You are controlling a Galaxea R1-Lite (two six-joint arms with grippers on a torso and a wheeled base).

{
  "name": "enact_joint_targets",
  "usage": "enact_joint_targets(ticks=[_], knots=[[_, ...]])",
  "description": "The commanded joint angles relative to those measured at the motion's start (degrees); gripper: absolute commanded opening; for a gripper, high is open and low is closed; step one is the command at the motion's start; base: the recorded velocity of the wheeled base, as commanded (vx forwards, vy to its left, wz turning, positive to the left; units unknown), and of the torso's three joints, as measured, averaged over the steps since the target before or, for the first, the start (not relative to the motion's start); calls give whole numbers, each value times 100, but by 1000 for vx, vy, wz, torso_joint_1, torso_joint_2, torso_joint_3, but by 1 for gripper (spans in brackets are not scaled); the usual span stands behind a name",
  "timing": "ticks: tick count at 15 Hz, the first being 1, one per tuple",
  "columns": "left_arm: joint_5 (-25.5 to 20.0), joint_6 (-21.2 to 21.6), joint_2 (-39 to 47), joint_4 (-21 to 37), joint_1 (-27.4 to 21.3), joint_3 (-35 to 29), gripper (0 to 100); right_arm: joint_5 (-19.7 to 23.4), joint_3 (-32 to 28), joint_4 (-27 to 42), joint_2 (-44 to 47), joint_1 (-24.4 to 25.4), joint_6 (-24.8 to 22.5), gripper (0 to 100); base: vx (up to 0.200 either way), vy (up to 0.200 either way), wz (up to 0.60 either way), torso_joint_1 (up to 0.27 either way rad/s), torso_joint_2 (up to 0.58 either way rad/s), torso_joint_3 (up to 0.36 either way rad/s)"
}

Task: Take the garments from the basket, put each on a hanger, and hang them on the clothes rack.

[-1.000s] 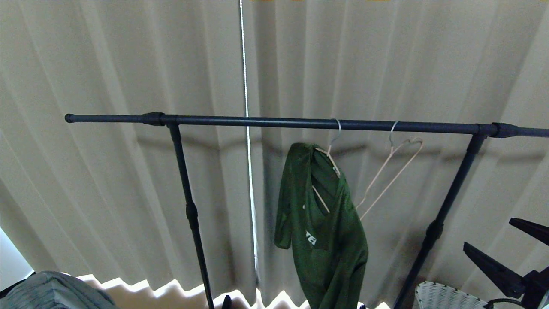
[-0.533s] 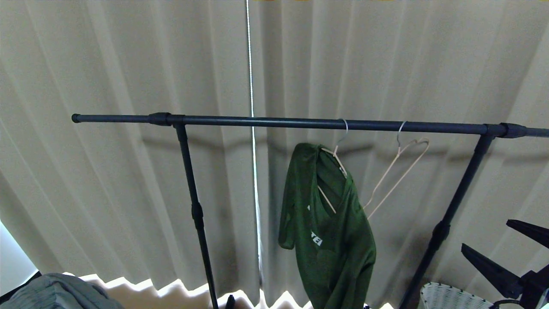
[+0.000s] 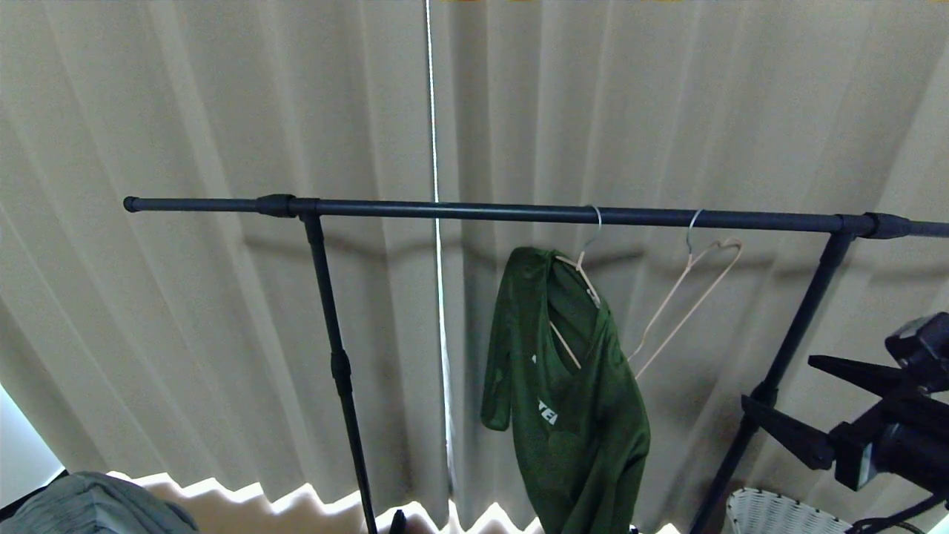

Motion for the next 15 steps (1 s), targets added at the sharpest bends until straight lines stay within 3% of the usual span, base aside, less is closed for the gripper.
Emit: enact_joint_targets(ticks=[1, 6, 10, 12, 15], knots=[[4, 6, -3, -1, -1, -3, 0, -15, -521, -27, 1005, 108, 14, 100, 0, 0, 0, 0, 0, 0], [4, 24, -11, -1, -1, -3, 0, -542, -1339, -45, 2016, 451, 523, 100, 0, 0, 0, 0, 0, 0], [4, 24, -11, -1, -1, -3, 0, -920, -1972, -45, 2350, 1250, 1578, 100, 0, 0, 0, 0, 0, 0], [4, 24, -20, -1, -1, -3, 0, -1640, -2358, -54, 2851, 1400, 1657, 100, 0, 0, 0, 0, 0, 0], [4, 24, -29, -1, -1, -3, 0, -2265, -2578, -54, 3228, 1611, 1754, 100, 0, 0, 0, 0, 0, 0]])
